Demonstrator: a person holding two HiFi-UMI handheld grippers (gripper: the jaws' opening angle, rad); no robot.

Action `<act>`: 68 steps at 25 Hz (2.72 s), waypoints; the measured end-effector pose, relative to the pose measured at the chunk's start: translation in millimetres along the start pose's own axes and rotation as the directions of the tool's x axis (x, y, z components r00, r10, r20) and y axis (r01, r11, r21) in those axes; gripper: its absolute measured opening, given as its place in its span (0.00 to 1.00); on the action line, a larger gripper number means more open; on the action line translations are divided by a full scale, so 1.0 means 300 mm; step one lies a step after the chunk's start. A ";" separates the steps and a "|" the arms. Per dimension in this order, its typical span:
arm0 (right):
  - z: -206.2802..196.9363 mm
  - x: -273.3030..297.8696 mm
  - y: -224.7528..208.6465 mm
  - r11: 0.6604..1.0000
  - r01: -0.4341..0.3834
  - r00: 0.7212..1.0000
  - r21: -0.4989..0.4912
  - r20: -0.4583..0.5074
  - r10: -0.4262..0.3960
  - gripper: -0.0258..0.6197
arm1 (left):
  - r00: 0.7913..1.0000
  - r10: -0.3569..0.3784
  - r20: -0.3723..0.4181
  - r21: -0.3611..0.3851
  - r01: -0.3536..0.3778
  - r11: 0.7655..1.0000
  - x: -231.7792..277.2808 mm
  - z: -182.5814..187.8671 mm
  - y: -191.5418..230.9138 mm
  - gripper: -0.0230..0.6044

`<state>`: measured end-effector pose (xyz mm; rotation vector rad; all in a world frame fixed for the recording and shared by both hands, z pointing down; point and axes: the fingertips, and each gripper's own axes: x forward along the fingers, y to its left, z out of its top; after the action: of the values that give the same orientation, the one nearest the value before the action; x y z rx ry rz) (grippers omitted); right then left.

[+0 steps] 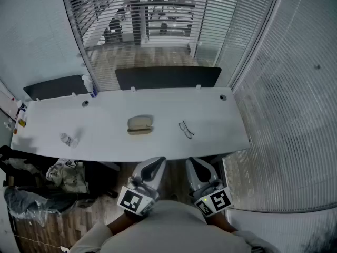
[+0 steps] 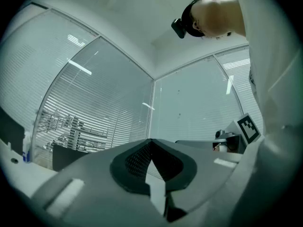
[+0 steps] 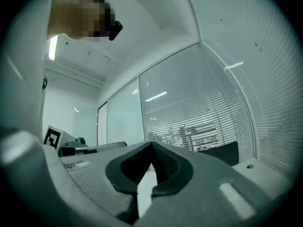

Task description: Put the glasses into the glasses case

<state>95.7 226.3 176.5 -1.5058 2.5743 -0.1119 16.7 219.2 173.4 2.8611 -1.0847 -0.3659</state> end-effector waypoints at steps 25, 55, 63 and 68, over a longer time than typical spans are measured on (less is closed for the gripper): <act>0.006 -0.103 -0.074 0.999 0.000 1.000 0.054 0.010 -0.001 0.04 | 0.998 0.009 -0.058 0.008 -0.009 1.000 0.049 -0.063 -0.106 0.04; -0.091 0.335 -0.225 0.996 -0.038 0.998 0.080 -0.053 0.042 0.04 | 0.994 0.083 -0.074 0.005 -0.083 0.997 0.247 -0.108 0.325 0.04; -0.063 0.619 -0.204 0.998 -0.058 0.998 0.030 -0.035 0.059 0.04 | 0.997 0.061 -0.045 -0.003 -0.061 0.998 0.311 -0.048 0.554 0.04; -0.069 0.706 -0.225 0.999 -0.046 0.998 0.020 -0.036 0.046 0.04 | 0.997 0.053 -0.050 -0.006 -0.054 0.999 0.351 -0.049 0.642 0.04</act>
<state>48.0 8.5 185.8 -1.4499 2.6263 -0.1591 -27.7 4.7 193.3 2.8123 -1.1460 -0.2931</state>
